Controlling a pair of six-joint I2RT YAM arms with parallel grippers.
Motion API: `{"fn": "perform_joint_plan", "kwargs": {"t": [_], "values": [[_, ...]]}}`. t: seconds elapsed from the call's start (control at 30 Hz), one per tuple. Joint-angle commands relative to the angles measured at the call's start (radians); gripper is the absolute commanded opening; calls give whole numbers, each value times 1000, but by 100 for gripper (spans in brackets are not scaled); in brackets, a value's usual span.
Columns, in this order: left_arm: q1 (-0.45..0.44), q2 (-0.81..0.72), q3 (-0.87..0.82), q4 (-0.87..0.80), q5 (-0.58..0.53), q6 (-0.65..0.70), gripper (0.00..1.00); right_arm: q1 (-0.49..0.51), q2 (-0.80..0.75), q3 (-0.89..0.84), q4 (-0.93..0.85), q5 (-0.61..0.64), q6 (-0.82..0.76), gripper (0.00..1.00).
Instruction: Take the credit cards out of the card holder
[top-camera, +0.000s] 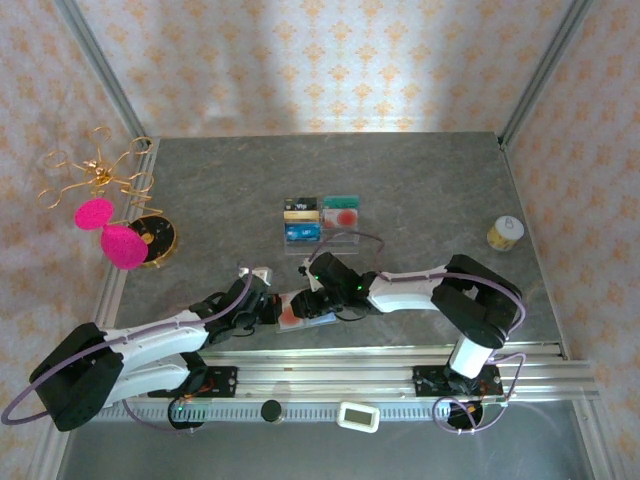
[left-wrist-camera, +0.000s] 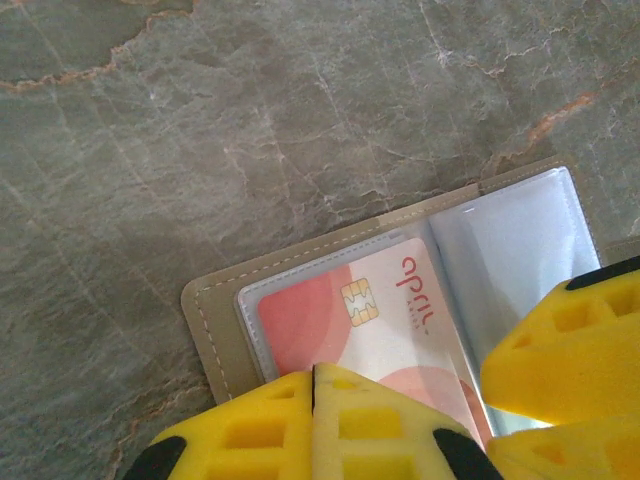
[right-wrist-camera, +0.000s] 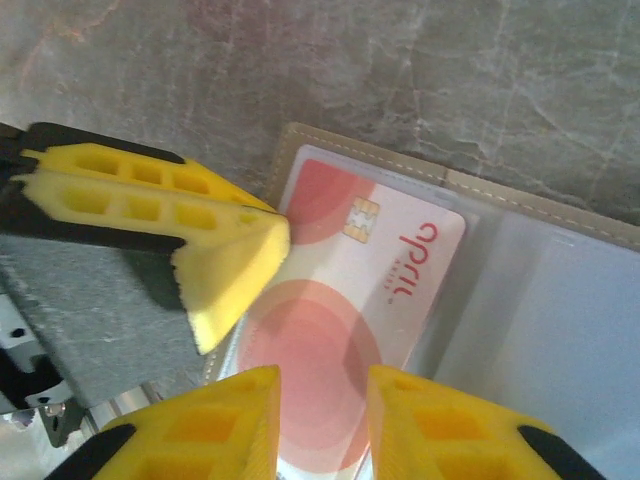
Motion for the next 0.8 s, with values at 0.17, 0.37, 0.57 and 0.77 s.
{"fn": "perform_joint_plan", "kwargs": {"t": [0.17,0.37,0.57,0.77], "values": [[11,28,-38,4,-6,17,0,-5,8,20,-42,89,65,26],[11,28,-45,17,1,17,0,-40,42,-1,3,9,126,22],[11,34,-50,37,12,15,0,-42,68,20,-5,-16,133,19],[11,44,-52,48,22,15,0,-43,85,31,15,-46,143,6]]}}
